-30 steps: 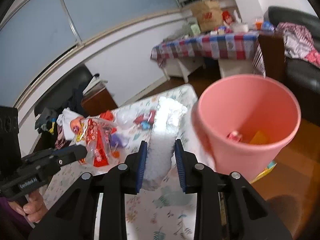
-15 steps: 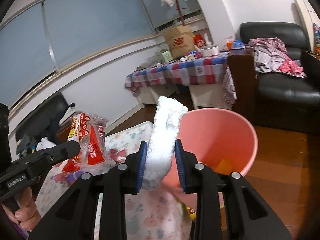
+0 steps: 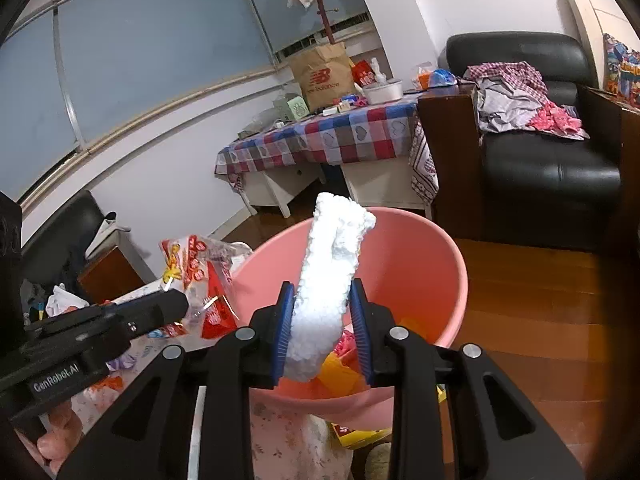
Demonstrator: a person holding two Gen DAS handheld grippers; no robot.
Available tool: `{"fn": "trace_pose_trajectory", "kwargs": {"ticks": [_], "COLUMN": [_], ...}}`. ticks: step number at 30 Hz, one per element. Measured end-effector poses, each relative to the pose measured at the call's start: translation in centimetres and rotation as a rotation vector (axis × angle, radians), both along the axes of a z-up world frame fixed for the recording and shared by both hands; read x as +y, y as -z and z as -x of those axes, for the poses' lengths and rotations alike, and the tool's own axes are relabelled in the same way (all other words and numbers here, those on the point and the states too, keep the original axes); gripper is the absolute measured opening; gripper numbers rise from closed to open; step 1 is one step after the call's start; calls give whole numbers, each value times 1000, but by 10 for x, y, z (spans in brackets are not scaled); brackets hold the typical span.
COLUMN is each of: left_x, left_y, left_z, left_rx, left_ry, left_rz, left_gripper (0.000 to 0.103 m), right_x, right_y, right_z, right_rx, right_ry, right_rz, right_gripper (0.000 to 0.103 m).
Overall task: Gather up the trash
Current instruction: 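Carry both items over the pink bucket and open both tools to drop them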
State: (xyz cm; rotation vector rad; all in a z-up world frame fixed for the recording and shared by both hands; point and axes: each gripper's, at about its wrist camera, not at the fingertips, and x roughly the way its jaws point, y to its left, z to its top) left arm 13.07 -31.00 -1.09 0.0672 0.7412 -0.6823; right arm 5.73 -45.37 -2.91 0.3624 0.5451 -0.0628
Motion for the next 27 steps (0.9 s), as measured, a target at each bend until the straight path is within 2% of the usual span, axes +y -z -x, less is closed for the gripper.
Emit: {"fn": "trace_pose_trajectory", "kwargs": {"ticks": [10,16,18,20,21,27], "left_x": [-13,-9,-8,-6,-5,3], "left_y": [20,21,21,20,19,15], "left_z": [-9,-12,-13,-12,-12,-9], "left_rx": [36,33,35,33,31,30], "left_ry": [3,-15,-14,-17,-18,-26], "left_rz": [-33,-26,-22,-19,-11,10], "left_gripper": [8,14,19,24,27,28], "right_x": [-3,-3,-3,-4,-5,-5], "right_y": [15,20,19,19,19,14], "right_z": [-9,-12,-11,-11,-10,-6], "right_rx": [42,63,64,63,58,53], "right_ry": [15,9,7,12,16,22], "right_rz": [-9,-13,-19,-25,-29,-34], "right_gripper": [30,31,31,39,46,47]}}
